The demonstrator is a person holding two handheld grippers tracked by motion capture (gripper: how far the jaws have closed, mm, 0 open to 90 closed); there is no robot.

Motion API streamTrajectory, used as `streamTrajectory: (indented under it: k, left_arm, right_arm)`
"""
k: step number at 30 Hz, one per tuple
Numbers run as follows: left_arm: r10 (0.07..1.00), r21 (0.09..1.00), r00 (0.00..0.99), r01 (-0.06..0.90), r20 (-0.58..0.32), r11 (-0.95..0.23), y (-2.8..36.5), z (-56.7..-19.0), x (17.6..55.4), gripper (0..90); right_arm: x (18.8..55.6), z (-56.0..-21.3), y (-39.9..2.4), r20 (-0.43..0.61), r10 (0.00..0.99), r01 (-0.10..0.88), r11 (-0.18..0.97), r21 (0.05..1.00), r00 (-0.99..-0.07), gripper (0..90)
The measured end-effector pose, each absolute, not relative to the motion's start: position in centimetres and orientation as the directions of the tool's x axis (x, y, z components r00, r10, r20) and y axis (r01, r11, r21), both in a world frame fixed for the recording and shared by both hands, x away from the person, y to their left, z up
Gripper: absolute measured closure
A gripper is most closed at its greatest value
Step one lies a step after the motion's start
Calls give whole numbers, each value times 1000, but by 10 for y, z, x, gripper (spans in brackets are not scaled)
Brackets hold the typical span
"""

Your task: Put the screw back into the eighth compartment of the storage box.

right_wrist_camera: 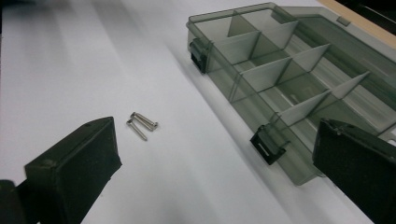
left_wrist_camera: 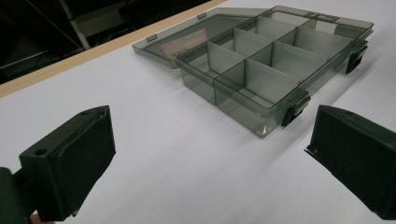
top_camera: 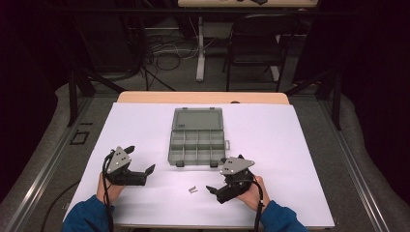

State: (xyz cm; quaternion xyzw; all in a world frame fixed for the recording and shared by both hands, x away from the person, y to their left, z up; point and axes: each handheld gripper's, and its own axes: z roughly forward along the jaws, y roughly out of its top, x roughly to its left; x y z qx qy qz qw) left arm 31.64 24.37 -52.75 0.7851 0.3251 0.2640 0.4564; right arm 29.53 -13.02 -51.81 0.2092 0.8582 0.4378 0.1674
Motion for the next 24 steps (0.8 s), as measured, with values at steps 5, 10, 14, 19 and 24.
streamTrajectory:
  k: [5, 10, 14, 19, 24]
  left_arm:
    - [749, 889, 652, 270, 114, -370, 244, -527, 317, 0]
    - [750, 891, 652, 269, 110, -365, 244, -528, 318, 0]
    - [752, 889, 651, 275, 108, -366, 244, -528, 318, 0]
    - [751, 884, 650, 278, 115, -376, 244, -528, 317, 0]
    - [752, 884, 650, 280, 112, -374, 244, -528, 318, 0]
  right_arm:
    - [293, -523, -121, -100, 475, 211, 557, 803, -874, 0]
    - [291, -526, -115, -101, 463, 204, 562, 802, -881, 0]
    - [290, -527, -111, -101, 453, 202, 573, 794, -886, 0]
    - [288, -527, -105, -107, 430, 184, 580, 793, -896, 0]
    - [288, -528, -101, -108, 427, 181, 582, 793, -898, 0]
